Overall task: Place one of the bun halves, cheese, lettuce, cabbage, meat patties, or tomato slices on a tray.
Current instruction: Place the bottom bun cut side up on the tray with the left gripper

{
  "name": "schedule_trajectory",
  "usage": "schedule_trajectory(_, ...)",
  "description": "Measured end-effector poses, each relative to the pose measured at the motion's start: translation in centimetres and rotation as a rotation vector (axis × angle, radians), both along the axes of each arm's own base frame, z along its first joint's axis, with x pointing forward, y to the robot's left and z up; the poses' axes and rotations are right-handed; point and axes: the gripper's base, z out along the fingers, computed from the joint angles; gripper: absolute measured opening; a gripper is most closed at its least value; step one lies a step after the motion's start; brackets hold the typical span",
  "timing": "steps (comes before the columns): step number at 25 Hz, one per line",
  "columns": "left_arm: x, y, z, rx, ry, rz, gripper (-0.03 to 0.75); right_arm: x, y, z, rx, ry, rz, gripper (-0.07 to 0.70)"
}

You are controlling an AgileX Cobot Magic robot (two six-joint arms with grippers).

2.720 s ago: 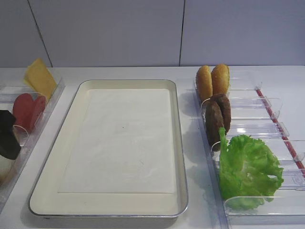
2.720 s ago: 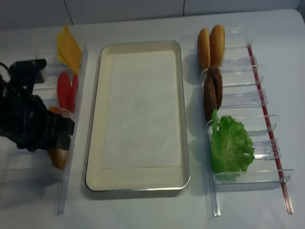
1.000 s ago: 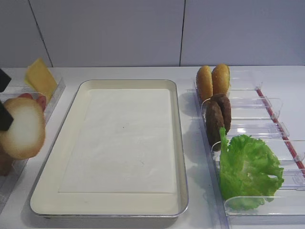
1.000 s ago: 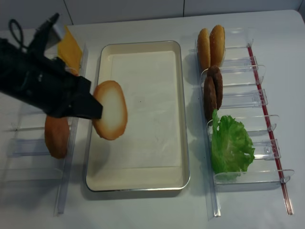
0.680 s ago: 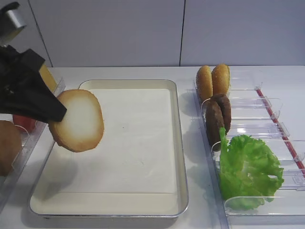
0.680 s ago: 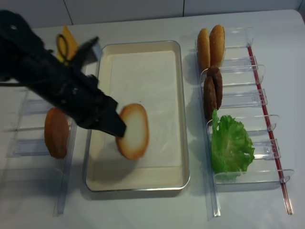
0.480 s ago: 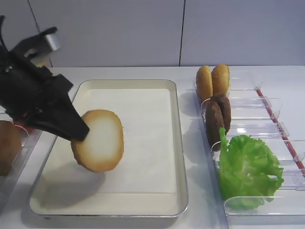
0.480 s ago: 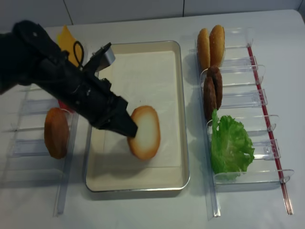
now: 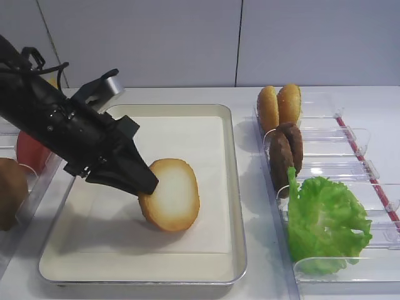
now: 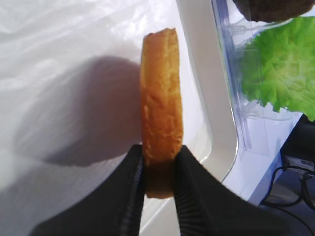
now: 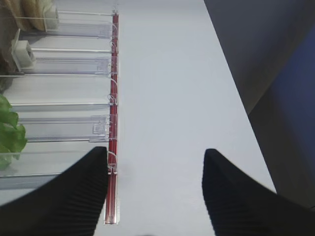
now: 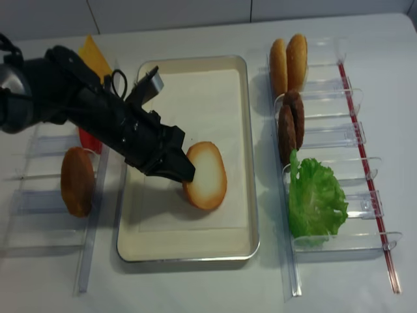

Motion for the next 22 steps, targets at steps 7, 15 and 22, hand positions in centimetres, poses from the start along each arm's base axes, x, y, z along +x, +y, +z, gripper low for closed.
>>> schedule_trajectory(7, 0.2, 0.1, -0.1, 0.026, 0.016, 0.047, 0.127, 0.0, 0.0, 0.0, 0.000, 0.000, 0.000, 0.419)
schedule_trajectory(15, 1.1, 1.3, 0.1, 0.219, 0.026, 0.061, 0.267, 0.0, 0.0, 0.0, -0.001, 0.000, 0.001, 0.419)
schedule_trajectory(22, 2.2, 2.0, 2.6, 0.349, 0.040, 0.036, 0.363, 0.0, 0.0, 0.0, -0.001, 0.000, 0.001, 0.412)
